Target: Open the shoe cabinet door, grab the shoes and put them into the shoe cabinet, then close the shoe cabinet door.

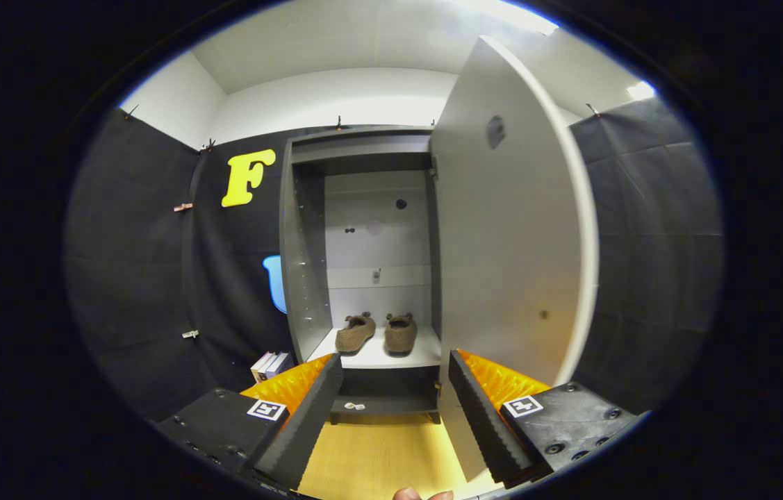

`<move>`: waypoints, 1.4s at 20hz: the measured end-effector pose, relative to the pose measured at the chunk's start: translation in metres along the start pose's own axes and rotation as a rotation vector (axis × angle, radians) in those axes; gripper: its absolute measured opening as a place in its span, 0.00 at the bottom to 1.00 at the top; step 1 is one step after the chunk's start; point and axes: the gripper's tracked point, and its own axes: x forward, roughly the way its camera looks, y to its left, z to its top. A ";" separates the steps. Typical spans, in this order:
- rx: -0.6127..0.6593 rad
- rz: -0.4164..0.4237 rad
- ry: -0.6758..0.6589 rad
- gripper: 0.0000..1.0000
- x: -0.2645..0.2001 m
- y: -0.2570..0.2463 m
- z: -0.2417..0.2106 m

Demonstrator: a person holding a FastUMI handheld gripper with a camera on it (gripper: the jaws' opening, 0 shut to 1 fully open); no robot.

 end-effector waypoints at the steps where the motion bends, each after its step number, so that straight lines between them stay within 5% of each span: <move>1: 0.000 0.006 -0.006 0.97 -0.009 -0.010 0.005; 8: -0.024 -0.001 -0.001 0.98 -0.046 -0.108 0.017; 15: -0.009 -0.062 0.010 0.98 -0.013 -0.200 0.015; 28: 0.029 -0.051 0.049 0.98 0.021 -0.177 -0.008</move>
